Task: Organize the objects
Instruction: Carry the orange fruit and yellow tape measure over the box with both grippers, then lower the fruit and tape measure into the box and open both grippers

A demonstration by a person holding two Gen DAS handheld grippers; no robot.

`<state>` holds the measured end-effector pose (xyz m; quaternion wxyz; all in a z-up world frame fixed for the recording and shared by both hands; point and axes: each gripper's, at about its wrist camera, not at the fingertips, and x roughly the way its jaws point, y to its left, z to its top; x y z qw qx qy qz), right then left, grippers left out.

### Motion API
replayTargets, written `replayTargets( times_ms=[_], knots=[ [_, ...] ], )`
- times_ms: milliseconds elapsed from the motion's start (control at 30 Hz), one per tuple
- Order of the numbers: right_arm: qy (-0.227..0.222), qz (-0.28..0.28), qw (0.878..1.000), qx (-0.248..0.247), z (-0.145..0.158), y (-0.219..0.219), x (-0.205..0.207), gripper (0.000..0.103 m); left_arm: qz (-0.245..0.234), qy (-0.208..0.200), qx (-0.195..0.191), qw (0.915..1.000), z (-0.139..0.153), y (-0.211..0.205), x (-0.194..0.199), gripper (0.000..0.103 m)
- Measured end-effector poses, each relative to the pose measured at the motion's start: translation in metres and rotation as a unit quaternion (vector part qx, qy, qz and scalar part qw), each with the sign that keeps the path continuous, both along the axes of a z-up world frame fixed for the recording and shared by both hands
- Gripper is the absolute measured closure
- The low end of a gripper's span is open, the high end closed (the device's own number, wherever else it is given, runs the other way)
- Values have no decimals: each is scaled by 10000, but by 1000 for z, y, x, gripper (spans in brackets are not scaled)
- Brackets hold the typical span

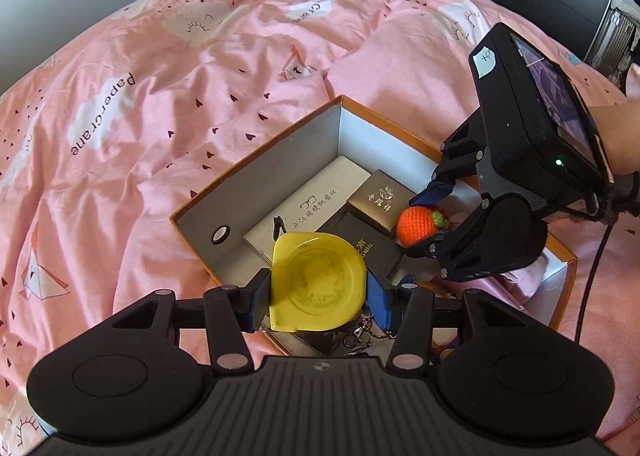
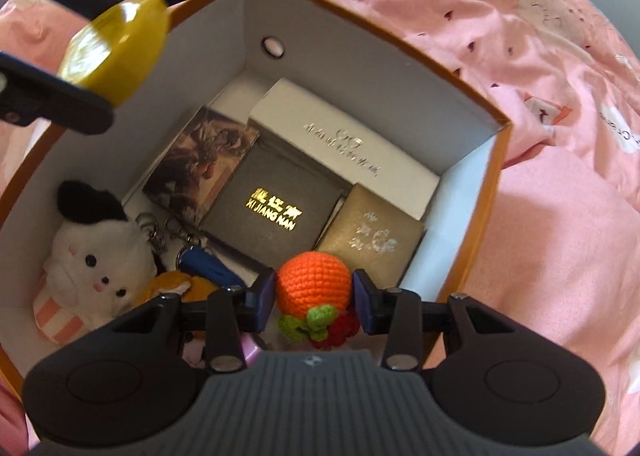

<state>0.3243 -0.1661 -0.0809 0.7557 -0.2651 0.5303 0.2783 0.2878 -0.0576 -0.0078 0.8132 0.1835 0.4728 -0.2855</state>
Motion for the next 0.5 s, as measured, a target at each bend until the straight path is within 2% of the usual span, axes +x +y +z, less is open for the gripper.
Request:
replayTargets(
  times_ms=[100,200,267,333,400,500],
  knots=[
    [-64,130,9996,-252,-4,6,0,59,-90,71,142,9998,-7,-6,7,46],
    [-62,257,9994,-231,-3,6,-1,58,-218,58,417,9989,-14,-13,13,46],
    [-93,189,9997,-131,2,1,-1,49,-352,54,607,9975,-19,-18,17,46],
    [-213,117,9997,71,9,-5,-2,46,-549,61,872,9947,-26,-25,21,46],
    [-328,14,9991,272,17,-12,-3,46,-774,12,1256,9891,-35,-34,24,46],
    [-544,-37,9972,506,26,-17,-7,45,-1131,-117,1977,9736,-54,-47,30,46]
  ],
)
